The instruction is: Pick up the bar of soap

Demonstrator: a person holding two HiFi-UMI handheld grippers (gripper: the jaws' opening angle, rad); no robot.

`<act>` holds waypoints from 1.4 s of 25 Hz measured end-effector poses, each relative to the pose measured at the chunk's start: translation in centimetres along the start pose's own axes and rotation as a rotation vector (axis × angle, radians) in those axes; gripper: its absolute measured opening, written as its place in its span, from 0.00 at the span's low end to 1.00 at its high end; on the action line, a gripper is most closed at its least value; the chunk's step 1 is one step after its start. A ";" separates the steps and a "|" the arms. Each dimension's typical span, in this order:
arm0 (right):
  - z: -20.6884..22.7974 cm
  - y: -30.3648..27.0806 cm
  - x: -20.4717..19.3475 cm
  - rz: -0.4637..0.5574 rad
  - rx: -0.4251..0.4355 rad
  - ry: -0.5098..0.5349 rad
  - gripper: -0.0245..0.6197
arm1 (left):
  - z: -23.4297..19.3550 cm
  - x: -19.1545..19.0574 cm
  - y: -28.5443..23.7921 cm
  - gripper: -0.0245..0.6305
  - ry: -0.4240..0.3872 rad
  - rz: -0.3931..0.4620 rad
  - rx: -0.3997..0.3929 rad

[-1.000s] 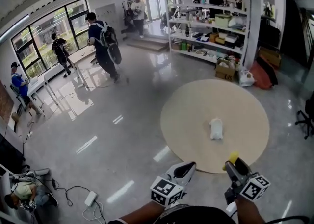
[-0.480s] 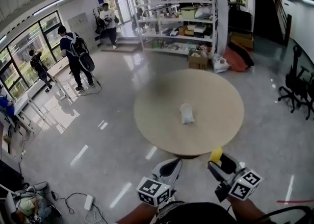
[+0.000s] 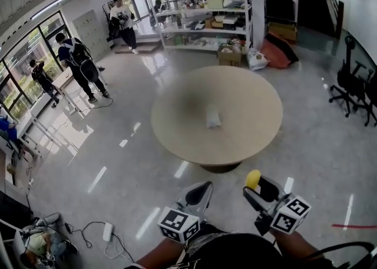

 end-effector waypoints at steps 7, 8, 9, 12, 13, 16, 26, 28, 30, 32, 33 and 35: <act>-1.4 1.7 -1.5 0.016 0.003 -0.043 0.44 | 2.2 -0.4 1.0 0.05 -0.001 -0.022 -0.037; -1.3 1.9 -1.5 0.022 0.005 -0.043 0.44 | 2.3 -0.3 0.8 0.05 -0.005 -0.021 -0.035; -1.1 2.0 -1.5 0.026 0.007 -0.043 0.44 | 2.4 -0.3 0.5 0.05 -0.007 -0.020 -0.034; -0.7 2.4 -1.8 0.022 0.007 -0.040 0.44 | 2.5 -0.4 0.2 0.05 -0.015 -0.021 -0.028; -0.7 2.4 -1.9 0.022 0.005 -0.041 0.44 | 2.6 -0.5 0.3 0.05 -0.017 -0.022 -0.025; -1.0 2.7 -1.9 0.029 0.000 -0.047 0.44 | 2.7 -0.6 0.8 0.05 -0.015 -0.023 -0.016; -0.7 2.6 -1.7 0.016 0.013 -0.035 0.44 | 2.9 -1.1 0.5 0.05 -0.007 -0.013 -0.013; -0.8 2.3 -1.7 0.008 0.020 -0.035 0.44 | 2.9 -1.0 0.8 0.05 -0.008 -0.018 -0.009; -1.2 2.0 -1.5 0.002 0.029 -0.029 0.44 | 2.7 -0.9 1.1 0.05 -0.010 -0.016 -0.004; -1.7 1.7 -1.6 -0.001 0.035 -0.026 0.44 | 2.4 -0.8 1.5 0.05 -0.010 -0.013 -0.001; -1.8 1.6 -1.8 -0.002 0.036 -0.028 0.44 | 2.2 -0.8 1.6 0.05 -0.010 -0.012 -0.001; -1.6 1.3 -1.8 -0.003 0.035 -0.039 0.44 | 2.2 -0.8 1.5 0.05 -0.012 -0.009 -0.006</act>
Point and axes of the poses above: the fingertips, and each gripper's own axes: y backward along the fingers, z to its right, x out of its top, the point moved 10 cm from there along y, backward along the fingers, and after that the axes turned 2 degrees about -z, right-handed, at the moved point
